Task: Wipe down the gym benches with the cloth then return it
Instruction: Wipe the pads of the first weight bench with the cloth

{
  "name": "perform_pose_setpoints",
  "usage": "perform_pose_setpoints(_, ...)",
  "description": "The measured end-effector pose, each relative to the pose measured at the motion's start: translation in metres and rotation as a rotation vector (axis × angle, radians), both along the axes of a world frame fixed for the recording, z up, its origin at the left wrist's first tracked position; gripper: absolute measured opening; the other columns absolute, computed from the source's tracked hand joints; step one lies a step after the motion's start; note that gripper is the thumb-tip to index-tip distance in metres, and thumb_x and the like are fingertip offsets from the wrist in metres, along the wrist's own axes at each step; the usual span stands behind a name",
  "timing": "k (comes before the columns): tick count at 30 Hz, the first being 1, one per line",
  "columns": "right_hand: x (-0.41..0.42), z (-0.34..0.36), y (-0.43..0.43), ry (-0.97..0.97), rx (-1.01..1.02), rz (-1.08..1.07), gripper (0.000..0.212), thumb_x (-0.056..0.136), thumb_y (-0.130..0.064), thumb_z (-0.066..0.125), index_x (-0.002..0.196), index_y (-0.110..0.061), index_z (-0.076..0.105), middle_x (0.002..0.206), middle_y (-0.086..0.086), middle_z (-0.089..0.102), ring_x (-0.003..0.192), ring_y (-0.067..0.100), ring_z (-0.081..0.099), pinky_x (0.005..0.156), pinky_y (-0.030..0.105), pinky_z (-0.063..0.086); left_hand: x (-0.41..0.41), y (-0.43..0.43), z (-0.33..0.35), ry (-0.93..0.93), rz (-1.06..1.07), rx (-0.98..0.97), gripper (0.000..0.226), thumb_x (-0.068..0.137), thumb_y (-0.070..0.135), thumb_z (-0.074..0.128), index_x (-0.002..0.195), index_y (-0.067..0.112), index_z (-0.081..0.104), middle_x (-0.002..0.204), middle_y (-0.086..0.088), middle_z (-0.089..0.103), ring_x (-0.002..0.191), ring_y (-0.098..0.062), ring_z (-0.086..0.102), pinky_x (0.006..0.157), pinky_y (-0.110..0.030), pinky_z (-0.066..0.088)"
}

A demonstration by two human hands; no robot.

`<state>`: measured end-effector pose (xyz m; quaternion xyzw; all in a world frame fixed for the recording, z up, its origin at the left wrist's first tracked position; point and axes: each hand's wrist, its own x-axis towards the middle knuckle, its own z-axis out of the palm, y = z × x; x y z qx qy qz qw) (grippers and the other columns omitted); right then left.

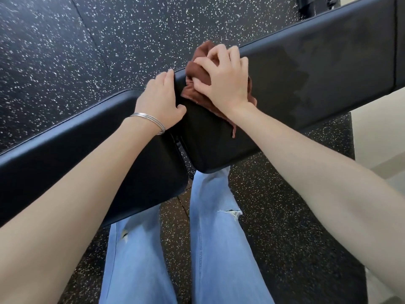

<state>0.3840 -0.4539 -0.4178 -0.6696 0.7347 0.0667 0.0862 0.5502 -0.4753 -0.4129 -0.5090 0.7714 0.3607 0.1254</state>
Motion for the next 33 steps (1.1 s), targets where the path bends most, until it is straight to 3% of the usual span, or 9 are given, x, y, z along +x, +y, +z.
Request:
perform_pose_setpoints(2,-0.019,0.0,-0.005,-0.002,0.005,-0.047,0.04,0.084,-0.054,0.036,0.111,-0.035,0.058,0.117,-0.002,0.053,0.109,0.025,0.046,0.078,0.035,0.031,-0.001,0.001,0.0,-0.016,-0.004,-0.009,0.079,0.083,0.025,0.056,0.146,0.002,0.015,0.149,-0.017,0.028,0.133,-0.036,0.031,0.108,-0.045,0.031)
perform_pose_setpoints(9,-0.118,0.01,-0.01,0.036,-0.042,-0.517,0.042,0.081,-0.053,0.046,0.117,-0.035,0.057,0.124,0.001,0.048,0.117,0.027,0.041,0.087,0.038,0.035,-0.012,0.002,-0.002,-0.03,-0.02,-0.099,0.075,0.088,0.036,0.052,0.146,0.001,0.018,0.151,-0.015,0.026,0.135,-0.035,0.027,0.109,-0.044,0.028)
perform_pose_setpoints(13,-0.1,0.007,-0.012,0.063,-0.055,-0.585,0.038,0.085,-0.05,0.045,0.117,-0.033,0.056,0.123,0.002,0.047,0.116,0.026,0.04,0.087,0.038,0.034,-0.025,0.006,-0.005,-0.027,-0.001,-0.159,0.075,0.09,0.043,0.047,0.146,0.003,0.018,0.152,-0.014,0.026,0.136,-0.035,0.025,0.11,-0.045,0.027)
perform_pose_setpoints(20,-0.039,0.006,0.023,0.019,-0.004,-0.069,0.039,0.086,-0.048,0.038,0.118,-0.031,0.053,0.122,0.004,0.051,0.113,0.03,0.044,0.086,0.044,0.031,-0.046,0.005,-0.006,-0.029,0.06,-0.185,0.08,0.088,0.046,0.05,0.148,0.006,0.014,0.15,-0.013,0.029,0.136,-0.034,0.027,0.109,-0.046,0.025)
perform_pose_setpoints(28,-0.044,0.01,0.031,-0.017,0.059,0.085,0.04,0.089,-0.047,0.044,0.124,-0.03,0.049,0.129,0.004,0.047,0.117,0.03,0.042,0.088,0.045,0.032,-0.053,-0.011,-0.008,0.136,0.227,-0.077,0.072,0.09,0.042,0.046,0.149,0.01,0.018,0.142,-0.015,0.042,0.131,-0.033,0.036,0.109,-0.045,0.029)
perform_pose_setpoints(33,-0.043,0.009,0.036,-0.029,0.047,0.057,0.036,0.088,-0.047,0.04,0.116,-0.03,0.053,0.121,0.002,0.05,0.11,0.029,0.044,0.081,0.041,0.032,-0.022,-0.007,-0.007,-0.066,0.042,-0.076,0.075,0.087,0.033,0.056,0.147,0.005,0.02,0.142,-0.021,0.036,0.13,-0.039,0.034,0.108,-0.046,0.029)
